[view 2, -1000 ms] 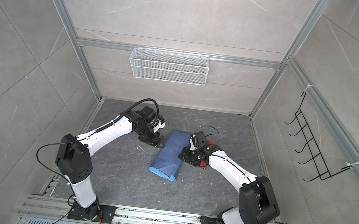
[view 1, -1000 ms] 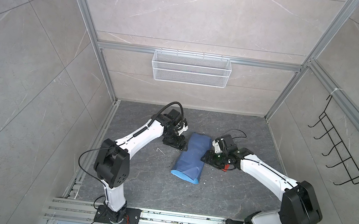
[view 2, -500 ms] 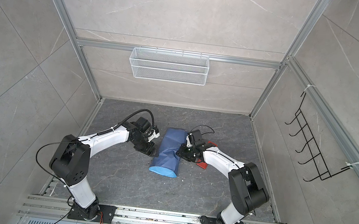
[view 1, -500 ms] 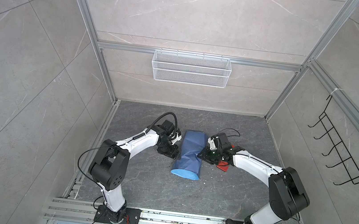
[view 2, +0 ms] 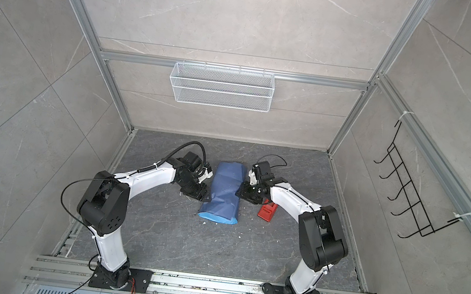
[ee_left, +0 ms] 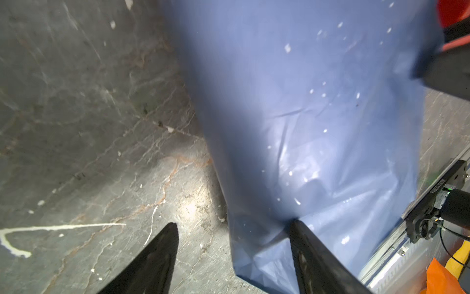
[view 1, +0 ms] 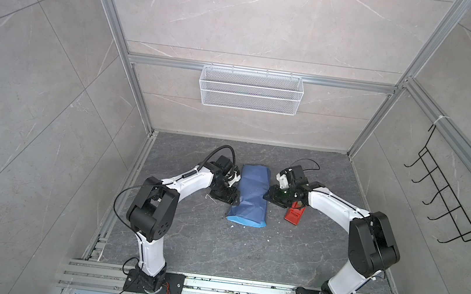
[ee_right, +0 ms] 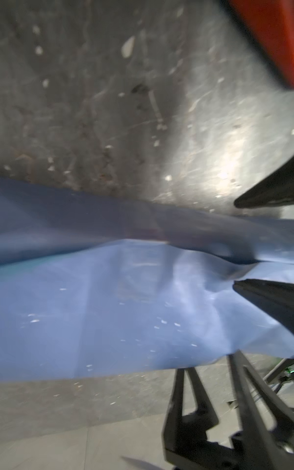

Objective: Wrap a gift box in wrapping paper
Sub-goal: Smooth out the wrapping paper on the gift box.

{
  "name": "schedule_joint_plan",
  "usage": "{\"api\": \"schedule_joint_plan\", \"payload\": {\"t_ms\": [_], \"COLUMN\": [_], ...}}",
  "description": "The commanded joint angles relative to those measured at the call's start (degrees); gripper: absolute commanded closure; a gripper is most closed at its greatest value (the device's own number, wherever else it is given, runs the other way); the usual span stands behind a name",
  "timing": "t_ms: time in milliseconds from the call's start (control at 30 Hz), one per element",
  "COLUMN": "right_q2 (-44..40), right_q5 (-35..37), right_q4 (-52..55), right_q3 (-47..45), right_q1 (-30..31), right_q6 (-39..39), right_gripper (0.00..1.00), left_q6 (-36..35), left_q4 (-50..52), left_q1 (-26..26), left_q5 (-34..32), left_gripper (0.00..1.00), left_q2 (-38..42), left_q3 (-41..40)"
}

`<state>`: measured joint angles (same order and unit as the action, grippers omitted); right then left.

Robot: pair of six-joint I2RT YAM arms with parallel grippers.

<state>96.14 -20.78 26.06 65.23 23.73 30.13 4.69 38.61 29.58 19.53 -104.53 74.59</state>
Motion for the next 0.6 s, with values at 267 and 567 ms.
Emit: {"api": "schedule_joint_plan", "payload": {"t_ms": [267,567], "right_q2": [-3.19,13.85], "right_q5": [-5.85,-5.15], "right_q4": [-1.29,0.19], "right_q3": [5.54,16.11], "right_q1": [5.62,4.55], "right_q6": [-2.00,-5.14], "right_gripper": [0.72,0.77], "left_q6": [-1.32,1.38], "left_q4": [2.72,1.29], "left_q1": [0.19,4.27], "left_q5": [0.67,-4.61], "left_gripper": [0.23,0.23], "left_q2": [4.97,-1.86], "left_q3": [3.10,3.79]}}
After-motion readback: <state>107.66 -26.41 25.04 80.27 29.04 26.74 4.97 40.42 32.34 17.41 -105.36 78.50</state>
